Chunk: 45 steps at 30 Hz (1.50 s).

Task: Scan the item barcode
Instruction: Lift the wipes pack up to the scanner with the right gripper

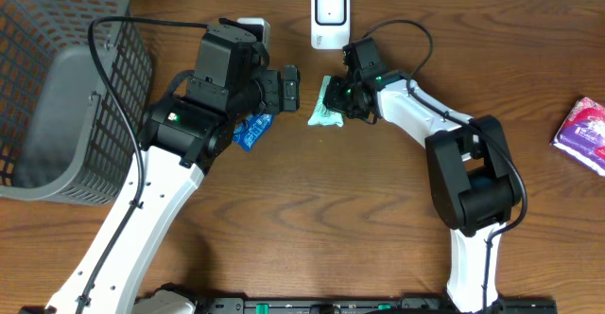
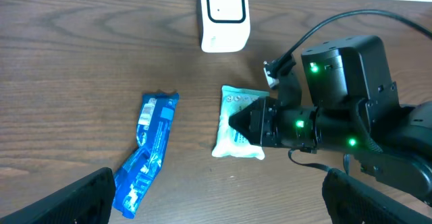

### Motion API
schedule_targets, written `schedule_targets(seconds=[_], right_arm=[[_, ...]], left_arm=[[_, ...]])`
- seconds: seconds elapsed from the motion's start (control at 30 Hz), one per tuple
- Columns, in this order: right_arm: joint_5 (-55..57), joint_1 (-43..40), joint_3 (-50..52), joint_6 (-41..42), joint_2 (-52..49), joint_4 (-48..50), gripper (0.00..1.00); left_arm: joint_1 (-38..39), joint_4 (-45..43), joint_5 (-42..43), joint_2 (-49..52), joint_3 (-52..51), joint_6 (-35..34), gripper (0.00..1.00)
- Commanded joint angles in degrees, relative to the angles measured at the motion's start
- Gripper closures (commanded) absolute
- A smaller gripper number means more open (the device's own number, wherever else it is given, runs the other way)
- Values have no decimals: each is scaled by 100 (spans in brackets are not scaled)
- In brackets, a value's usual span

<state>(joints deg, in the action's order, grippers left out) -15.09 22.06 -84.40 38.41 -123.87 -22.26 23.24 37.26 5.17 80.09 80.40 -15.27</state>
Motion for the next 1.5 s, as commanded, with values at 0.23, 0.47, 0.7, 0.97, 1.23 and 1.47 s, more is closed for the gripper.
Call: schedule_targets(seconds=[0.23, 0.47, 0.7, 0.97, 1.23, 1.47], right_arm=[[-966, -422, 7, -90, 7, 361, 99], [-2752, -1051, 7, -118, 197, 2302, 99], [-2396, -1231, 7, 380, 195, 3976, 99], [-400, -850, -11, 1145, 190, 4918, 99], [-511, -824, -756, 1215, -59, 4706, 99], [-927, -774, -2243, 1213, -835, 3604, 99]], left_arm=[[-20, 7, -74, 17, 109, -26, 2], [-20, 7, -72, 17, 109, -26, 2], [-20, 7, -72, 17, 109, -26, 2], [-20, 7, -72, 17, 109, -26, 2], [-20, 7, -72, 17, 109, -26, 2], [-20, 7, -72, 17, 109, -26, 2]])
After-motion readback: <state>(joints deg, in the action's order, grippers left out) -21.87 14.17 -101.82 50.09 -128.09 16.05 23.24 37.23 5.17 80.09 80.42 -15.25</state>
